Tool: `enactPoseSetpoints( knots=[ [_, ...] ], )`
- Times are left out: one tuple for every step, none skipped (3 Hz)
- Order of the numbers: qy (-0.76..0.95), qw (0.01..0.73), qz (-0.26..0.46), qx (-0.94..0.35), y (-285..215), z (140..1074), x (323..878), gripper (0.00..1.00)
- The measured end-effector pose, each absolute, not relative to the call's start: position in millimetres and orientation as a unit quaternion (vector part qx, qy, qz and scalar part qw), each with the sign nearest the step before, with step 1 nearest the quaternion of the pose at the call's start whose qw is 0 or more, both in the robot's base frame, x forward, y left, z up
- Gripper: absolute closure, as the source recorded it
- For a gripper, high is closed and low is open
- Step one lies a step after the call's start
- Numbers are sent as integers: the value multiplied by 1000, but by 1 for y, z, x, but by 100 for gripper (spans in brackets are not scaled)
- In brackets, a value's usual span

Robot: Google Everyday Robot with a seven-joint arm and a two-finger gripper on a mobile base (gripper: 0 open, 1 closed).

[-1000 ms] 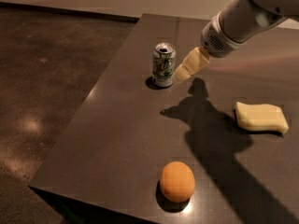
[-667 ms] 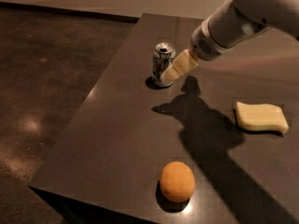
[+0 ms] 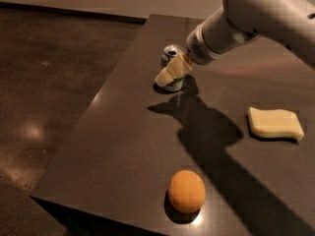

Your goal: Knock 7up can over

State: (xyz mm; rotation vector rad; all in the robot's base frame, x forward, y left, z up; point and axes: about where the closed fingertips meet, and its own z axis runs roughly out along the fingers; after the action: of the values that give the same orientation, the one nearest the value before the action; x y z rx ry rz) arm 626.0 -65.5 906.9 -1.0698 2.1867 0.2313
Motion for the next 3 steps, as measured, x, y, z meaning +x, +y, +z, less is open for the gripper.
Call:
enactPoseSetpoints(
  knots=[
    [839, 344, 95, -411, -56, 902, 639, 0],
    [838, 346, 105, -408, -52, 899, 647, 12],
    [837, 348, 113, -408, -52, 902, 648, 35]
  ],
)
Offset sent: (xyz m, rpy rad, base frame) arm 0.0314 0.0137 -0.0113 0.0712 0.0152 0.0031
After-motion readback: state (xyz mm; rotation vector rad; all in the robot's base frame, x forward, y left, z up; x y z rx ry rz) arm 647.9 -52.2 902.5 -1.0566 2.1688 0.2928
